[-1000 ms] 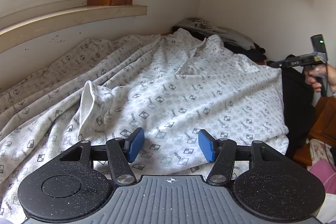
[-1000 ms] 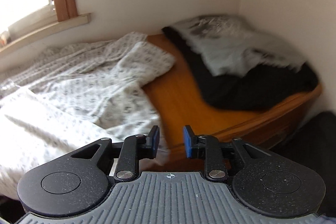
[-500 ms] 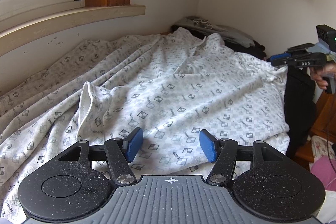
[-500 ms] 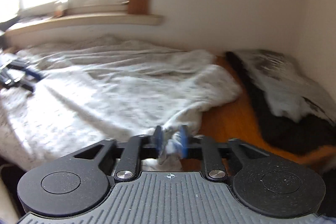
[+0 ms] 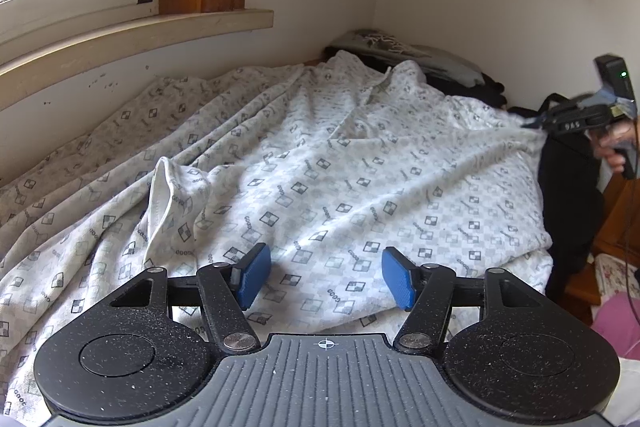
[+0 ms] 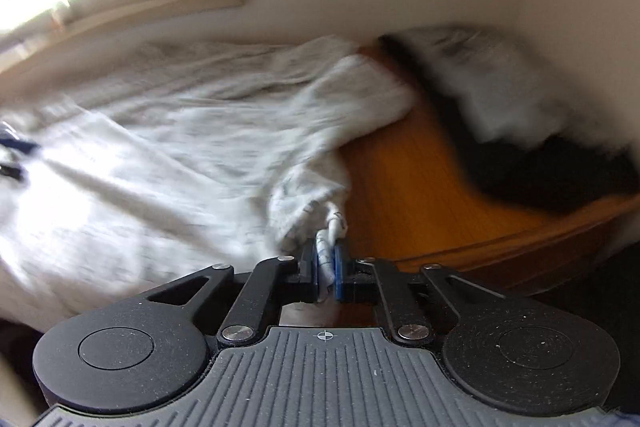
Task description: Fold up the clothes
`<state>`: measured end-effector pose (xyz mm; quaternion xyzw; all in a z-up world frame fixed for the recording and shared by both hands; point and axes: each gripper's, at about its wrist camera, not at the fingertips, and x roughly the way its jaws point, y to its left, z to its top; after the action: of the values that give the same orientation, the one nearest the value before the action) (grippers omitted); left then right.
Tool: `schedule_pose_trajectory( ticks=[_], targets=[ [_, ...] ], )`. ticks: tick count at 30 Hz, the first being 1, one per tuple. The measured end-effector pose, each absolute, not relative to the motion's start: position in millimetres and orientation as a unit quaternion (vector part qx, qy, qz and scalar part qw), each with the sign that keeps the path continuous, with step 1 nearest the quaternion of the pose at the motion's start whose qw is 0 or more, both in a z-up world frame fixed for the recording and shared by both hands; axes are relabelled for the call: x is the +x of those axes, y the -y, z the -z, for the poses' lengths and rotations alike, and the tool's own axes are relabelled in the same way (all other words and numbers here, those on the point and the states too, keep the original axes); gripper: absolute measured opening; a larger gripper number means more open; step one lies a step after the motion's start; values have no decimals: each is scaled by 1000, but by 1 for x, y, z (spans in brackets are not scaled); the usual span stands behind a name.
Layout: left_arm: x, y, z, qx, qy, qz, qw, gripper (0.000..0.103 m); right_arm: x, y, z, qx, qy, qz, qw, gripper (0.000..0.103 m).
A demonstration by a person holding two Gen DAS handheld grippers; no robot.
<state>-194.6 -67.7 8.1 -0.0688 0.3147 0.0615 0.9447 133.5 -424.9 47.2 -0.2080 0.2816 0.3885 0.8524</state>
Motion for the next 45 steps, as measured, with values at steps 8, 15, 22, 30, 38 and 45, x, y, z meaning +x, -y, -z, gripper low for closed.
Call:
schedule_pose_trajectory(
  ticks=[8, 15, 22, 30, 38, 45],
  targets=[
    [-195, 66, -8, -73, -314, -59, 945, 66, 127, 453, -80, -231, -219, -323, 891, 24],
    [-200, 63, -11, -93, -300, -68, 947, 74, 102, 430, -75, -135, -223, -443, 858, 51],
    [-225, 78, -39, -93, -264, -148, 948, 103, 49, 361, -52, -116, -237, -540, 799, 63],
    [-269, 100, -72, -117, -247, -216, 937, 103, -13, 298, -41, -72, -227, -616, 751, 89],
    [-310, 104, -80, -118, -244, -253, 929, 103, -46, 267, -61, -79, -215, -621, 749, 99],
    [-329, 97, -78, -116, -251, -269, 923, 103, -66, 254, -66, -76, -205, -605, 766, 101]
  ],
)
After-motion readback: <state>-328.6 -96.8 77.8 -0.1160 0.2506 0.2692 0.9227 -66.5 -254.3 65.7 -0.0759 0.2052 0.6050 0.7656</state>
